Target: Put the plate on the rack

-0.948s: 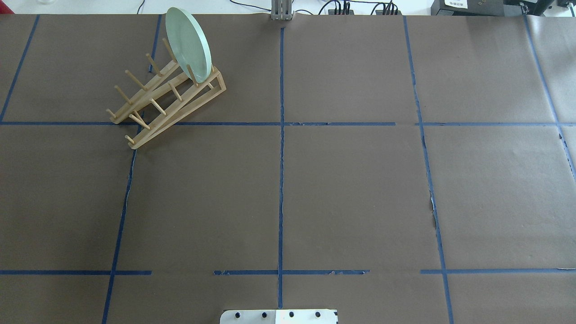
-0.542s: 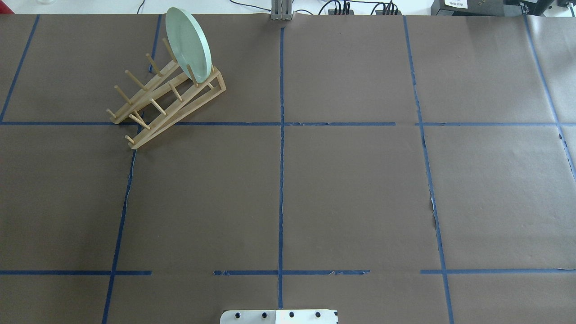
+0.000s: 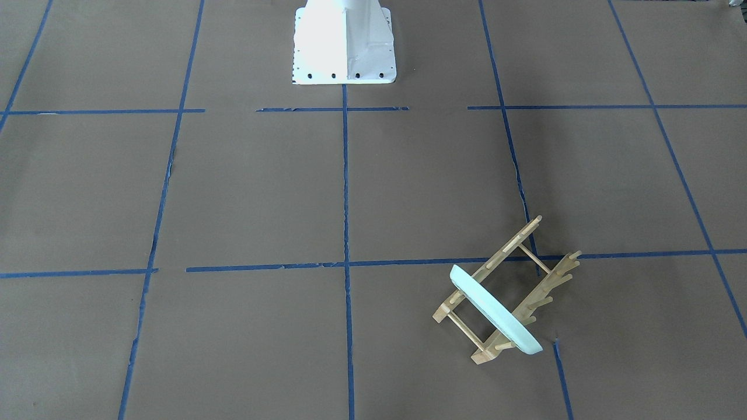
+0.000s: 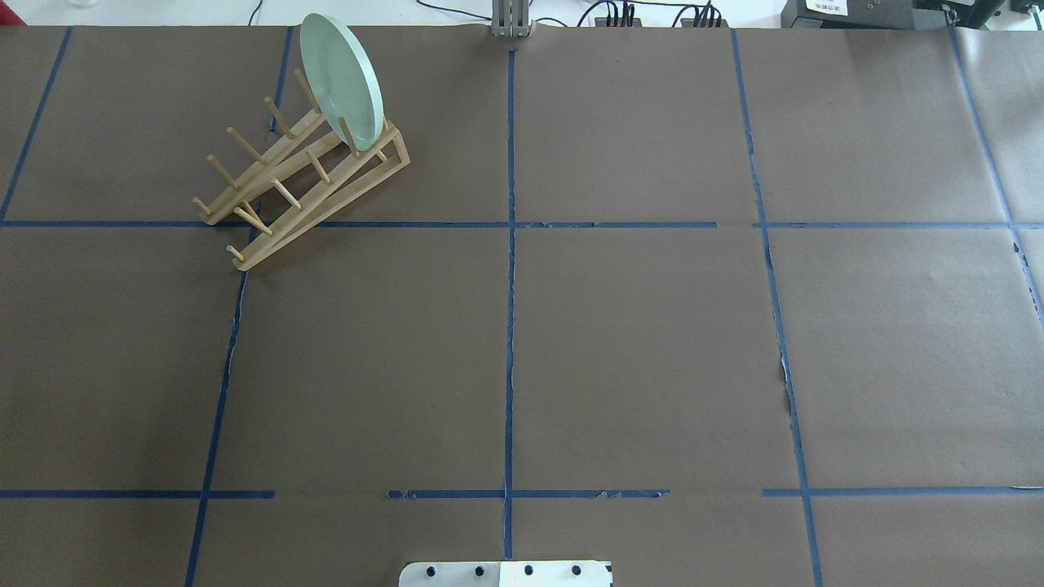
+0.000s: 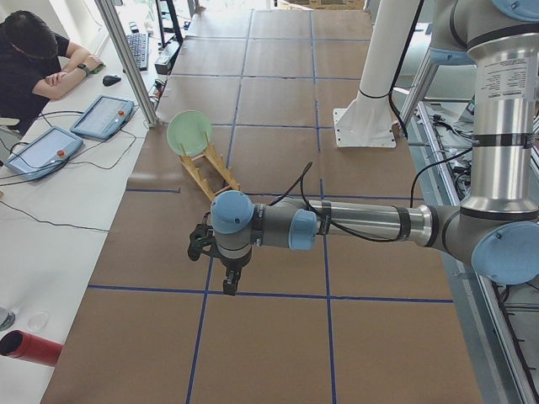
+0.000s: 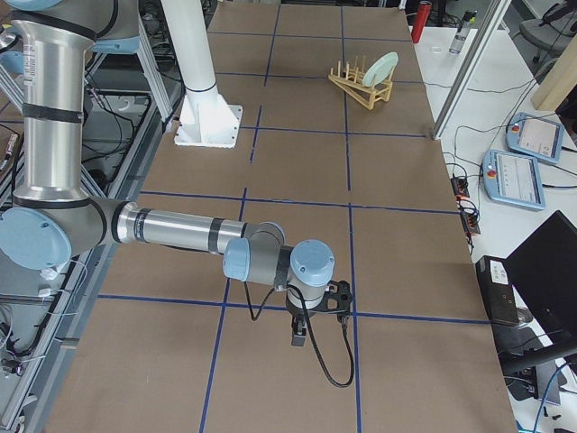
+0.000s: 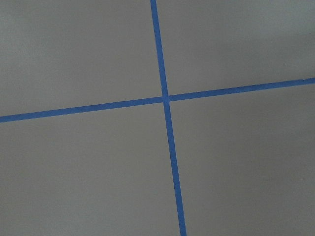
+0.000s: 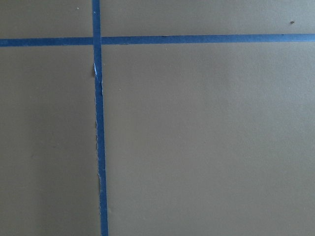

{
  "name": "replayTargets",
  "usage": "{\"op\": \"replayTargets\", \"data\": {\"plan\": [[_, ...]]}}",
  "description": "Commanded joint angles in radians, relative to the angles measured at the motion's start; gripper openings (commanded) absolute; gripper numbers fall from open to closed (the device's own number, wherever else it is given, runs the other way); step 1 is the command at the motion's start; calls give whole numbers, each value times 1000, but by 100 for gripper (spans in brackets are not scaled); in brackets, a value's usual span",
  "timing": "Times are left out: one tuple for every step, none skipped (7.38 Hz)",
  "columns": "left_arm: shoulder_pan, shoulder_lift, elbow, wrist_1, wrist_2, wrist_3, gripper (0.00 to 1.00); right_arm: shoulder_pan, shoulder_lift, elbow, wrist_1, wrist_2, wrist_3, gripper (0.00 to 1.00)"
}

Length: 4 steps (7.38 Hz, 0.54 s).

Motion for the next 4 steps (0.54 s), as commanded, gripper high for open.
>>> {"op": "replayTargets", "data": {"plan": [[-6,5,-3,0,0,1,100,1,0,-1,0,0,0,100],[-6,5,-2,0,0,-1,100,-1,0,-1,0,0,0,100],[-6,5,2,0,0,-1,100,1,0,-1,0,0,0,100],[-6,5,2,0,0,-1,100,-1,0,-1,0,0,0,100]]}}
